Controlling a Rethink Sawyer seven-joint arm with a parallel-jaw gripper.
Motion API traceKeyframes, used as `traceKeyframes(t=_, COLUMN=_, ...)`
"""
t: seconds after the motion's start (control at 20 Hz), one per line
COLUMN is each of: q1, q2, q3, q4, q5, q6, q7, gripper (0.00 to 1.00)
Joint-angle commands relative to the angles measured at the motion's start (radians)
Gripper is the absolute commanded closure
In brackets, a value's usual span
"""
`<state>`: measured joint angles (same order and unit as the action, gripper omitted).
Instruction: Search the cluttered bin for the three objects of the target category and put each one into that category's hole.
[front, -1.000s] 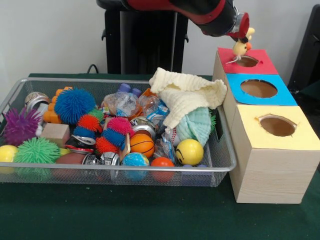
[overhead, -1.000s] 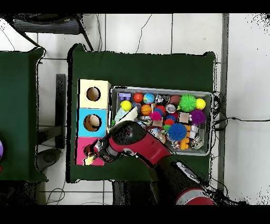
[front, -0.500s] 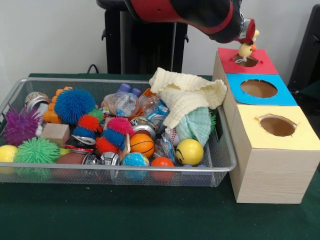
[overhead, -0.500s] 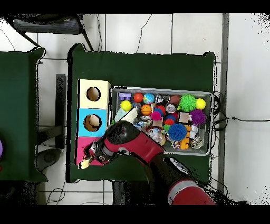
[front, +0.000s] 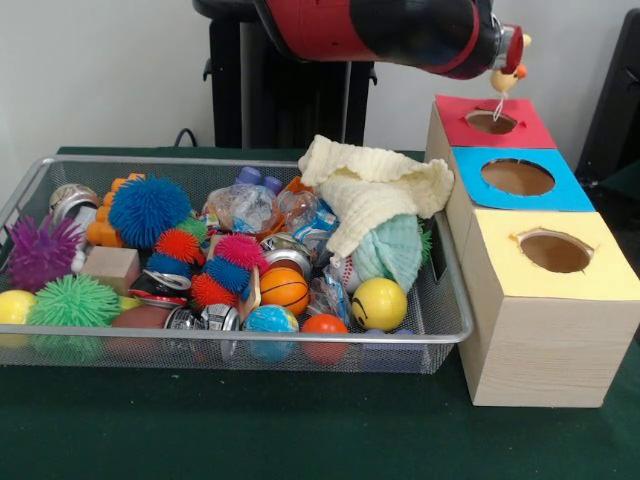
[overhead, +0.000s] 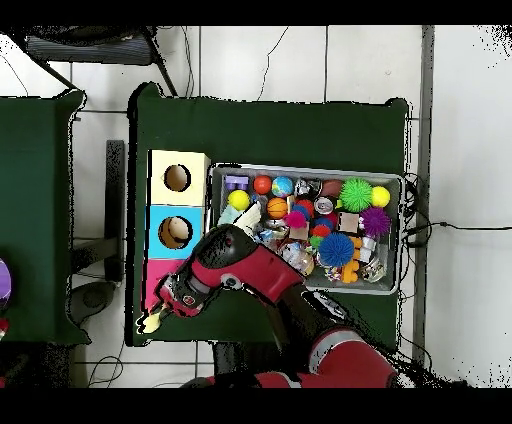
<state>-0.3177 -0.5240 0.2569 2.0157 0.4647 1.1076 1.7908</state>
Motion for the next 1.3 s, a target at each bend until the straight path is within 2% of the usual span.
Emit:
traceKeyframes(t=0.05, q1=0.006, q2=0.06, q3=-0.007, q4=-0.144, q5=0.016, q6=0.03, q7=0.232, gripper=1.0)
traceKeyframes(t=0.35, q1=-0.002, q2=0.122, q3=-0.001, q4=-0.174, q5=0.028, q6=-0.092, q7=0.149, gripper=1.0)
traceKeyframes(t=0.5, q1=0.001, q2=0.145, q3=-0.005, q4=-0.2, q5=0.018, q6=-0.119, q7=0.137, gripper=1.0)
traceKeyframes(t=0.7, q1=0.011, q2=0.174, q3=-0.018, q4=-0.265, q5=-0.007, q6=-0.114, q7=0.143, gripper=1.0)
traceKeyframes(t=0.9, q1=0.017, q2=0.17, q3=-0.034, q4=-0.294, q5=-0.023, q6=-0.091, q7=0.16, gripper=1.0)
traceKeyframes(t=1.3, q1=0.032, q2=0.113, q3=-0.06, q4=-0.304, q5=-0.044, q6=-0.048, q7=0.187, gripper=1.0)
